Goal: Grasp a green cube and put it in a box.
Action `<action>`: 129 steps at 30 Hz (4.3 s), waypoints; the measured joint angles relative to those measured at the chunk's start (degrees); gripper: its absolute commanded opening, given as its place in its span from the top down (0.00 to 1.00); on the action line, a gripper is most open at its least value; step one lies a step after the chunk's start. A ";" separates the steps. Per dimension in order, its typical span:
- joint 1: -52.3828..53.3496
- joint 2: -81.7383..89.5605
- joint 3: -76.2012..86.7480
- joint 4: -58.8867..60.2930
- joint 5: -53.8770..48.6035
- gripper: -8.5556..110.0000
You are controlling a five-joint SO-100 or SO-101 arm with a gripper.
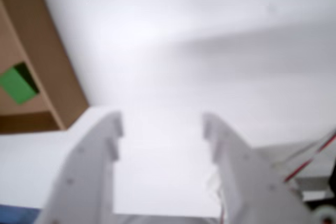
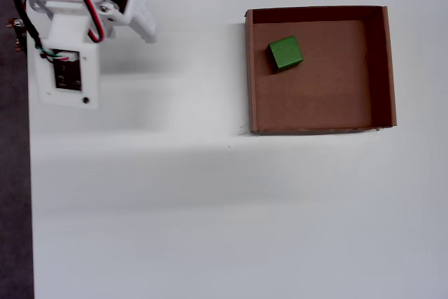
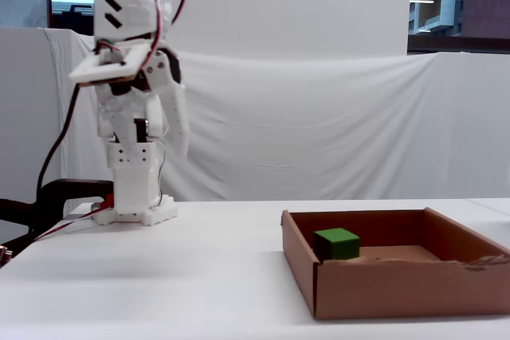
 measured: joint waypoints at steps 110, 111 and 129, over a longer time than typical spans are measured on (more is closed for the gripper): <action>24.79 61.35 58.97 -6.33 0.00 0.75; 24.79 61.35 58.97 -6.33 0.00 0.75; 24.79 61.35 58.97 -6.33 0.00 0.75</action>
